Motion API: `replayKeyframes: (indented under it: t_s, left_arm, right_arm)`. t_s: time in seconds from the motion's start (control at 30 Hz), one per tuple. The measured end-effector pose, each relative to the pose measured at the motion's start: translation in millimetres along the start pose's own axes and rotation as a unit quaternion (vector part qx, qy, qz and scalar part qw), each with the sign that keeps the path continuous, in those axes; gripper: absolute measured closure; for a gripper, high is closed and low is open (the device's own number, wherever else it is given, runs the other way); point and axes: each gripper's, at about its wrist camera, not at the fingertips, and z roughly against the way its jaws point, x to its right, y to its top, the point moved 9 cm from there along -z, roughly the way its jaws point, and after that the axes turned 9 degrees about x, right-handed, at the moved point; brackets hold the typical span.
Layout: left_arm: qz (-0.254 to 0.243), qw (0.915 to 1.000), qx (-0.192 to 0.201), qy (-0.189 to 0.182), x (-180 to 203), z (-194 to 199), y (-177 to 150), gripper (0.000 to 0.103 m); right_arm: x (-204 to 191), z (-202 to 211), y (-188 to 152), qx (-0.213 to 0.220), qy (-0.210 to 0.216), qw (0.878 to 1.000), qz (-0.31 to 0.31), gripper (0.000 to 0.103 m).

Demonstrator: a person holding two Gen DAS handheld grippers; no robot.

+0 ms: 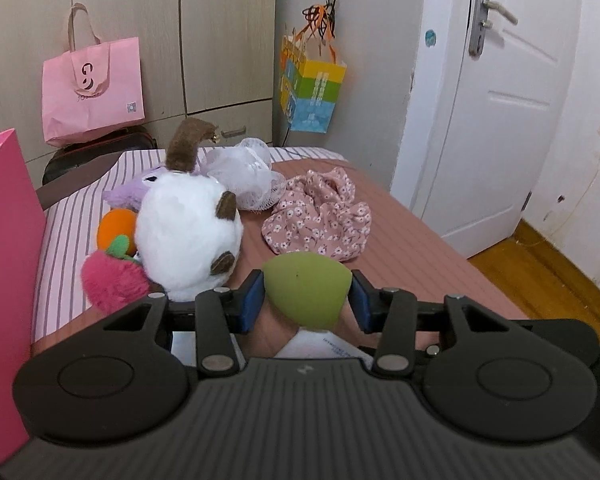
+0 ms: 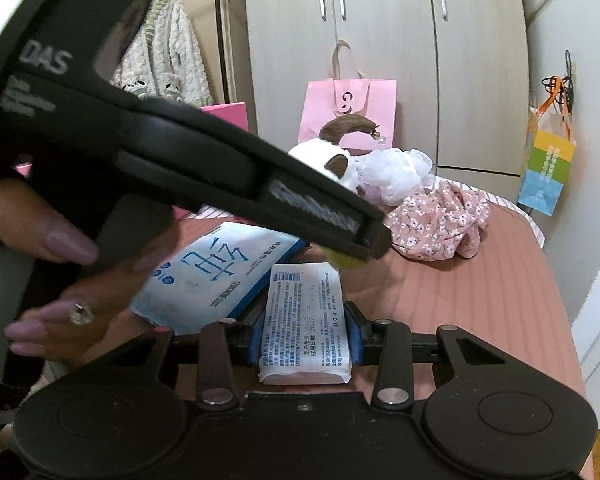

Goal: Organize soft objects
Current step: 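Carry the sponge and packet over the pink box and release both inside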

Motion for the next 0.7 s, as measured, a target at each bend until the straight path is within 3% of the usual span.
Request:
replayKeyframes:
  t_s: [0.3,0.7]
  left_arm:
    - [0.022,0.9996,0.019,0.005,-16.4,40.3,1.8,0.059]
    - [0.042,0.999,-0.015,0.006,-42.6,101.2,-30.7,0.059]
  right_arm:
    - [6.9,6.0,1.6,0.003,-0.025,1.0,-0.004,0.059]
    - [-19.3,34.0,17.2,0.011,-0.021,1.0,0.02,0.059]
